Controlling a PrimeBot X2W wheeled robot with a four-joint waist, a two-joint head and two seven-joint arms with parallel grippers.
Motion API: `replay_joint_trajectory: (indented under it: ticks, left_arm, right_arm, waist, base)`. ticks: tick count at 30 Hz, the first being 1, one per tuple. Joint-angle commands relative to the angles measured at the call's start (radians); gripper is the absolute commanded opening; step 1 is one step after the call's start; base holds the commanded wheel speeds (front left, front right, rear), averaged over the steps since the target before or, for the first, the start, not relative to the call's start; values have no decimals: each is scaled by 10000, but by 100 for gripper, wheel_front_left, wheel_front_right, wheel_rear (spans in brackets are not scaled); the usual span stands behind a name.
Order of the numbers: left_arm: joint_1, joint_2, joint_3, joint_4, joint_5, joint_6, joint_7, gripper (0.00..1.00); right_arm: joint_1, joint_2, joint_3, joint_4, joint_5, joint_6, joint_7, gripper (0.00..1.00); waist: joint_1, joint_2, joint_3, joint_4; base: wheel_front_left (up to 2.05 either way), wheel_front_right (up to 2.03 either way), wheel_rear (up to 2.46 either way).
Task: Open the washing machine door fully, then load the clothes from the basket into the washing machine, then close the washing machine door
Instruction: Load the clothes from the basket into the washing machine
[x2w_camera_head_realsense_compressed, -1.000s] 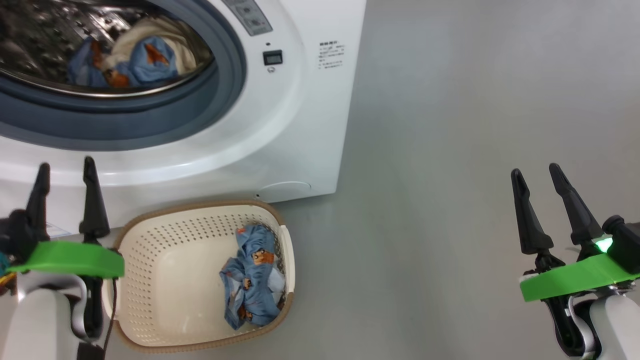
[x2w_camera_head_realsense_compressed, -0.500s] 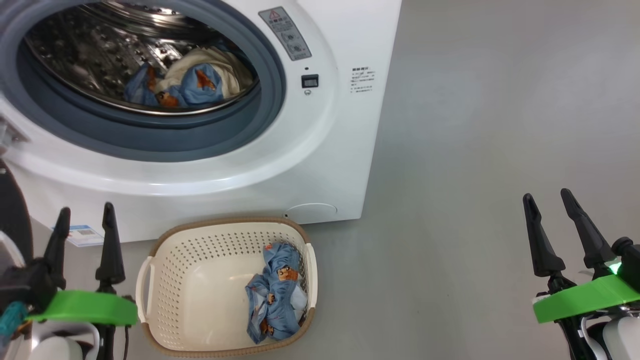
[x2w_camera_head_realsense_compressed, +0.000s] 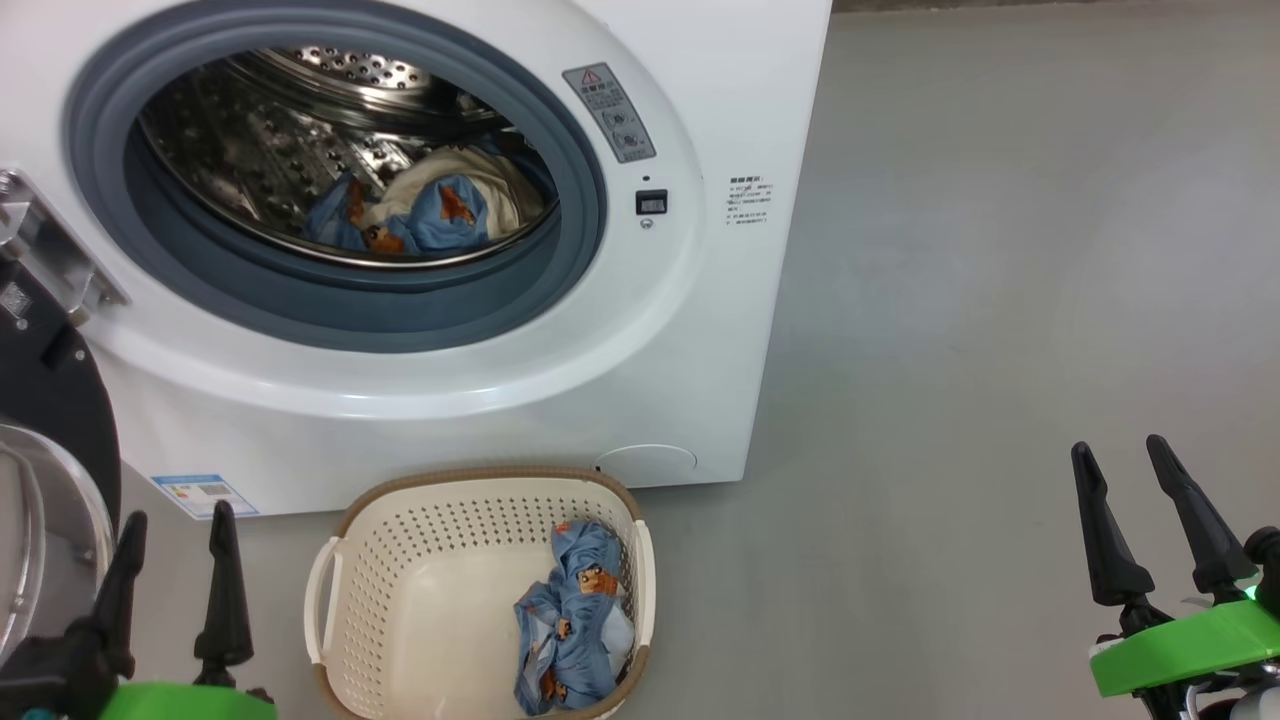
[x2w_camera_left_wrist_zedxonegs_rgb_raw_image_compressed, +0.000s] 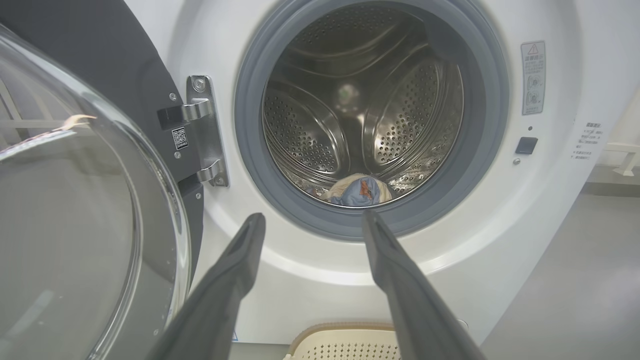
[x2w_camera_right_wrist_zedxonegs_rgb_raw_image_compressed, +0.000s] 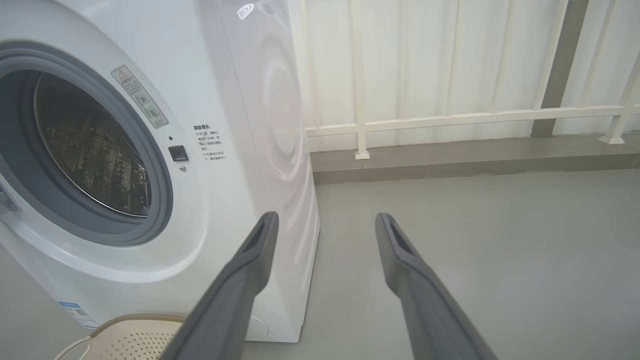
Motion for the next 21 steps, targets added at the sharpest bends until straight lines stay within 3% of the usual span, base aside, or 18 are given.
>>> replay_joint_trajectory:
  ticks: [1,21]
  left_arm:
    - [7,172,375,-330,-50,4,-55,100]
    - [663,36,536,-855,46,4,-55,100]
  right_arm:
    - [19,-200,102,-260,51,56,-78,100]
    - [319,-156,-10,-335,71,56,-78,100]
  waist:
    - [-1,0,-108,37]
    - [-1,0,-367,-39]
  base:
    - [0,0,0]
    - [0,0,0]
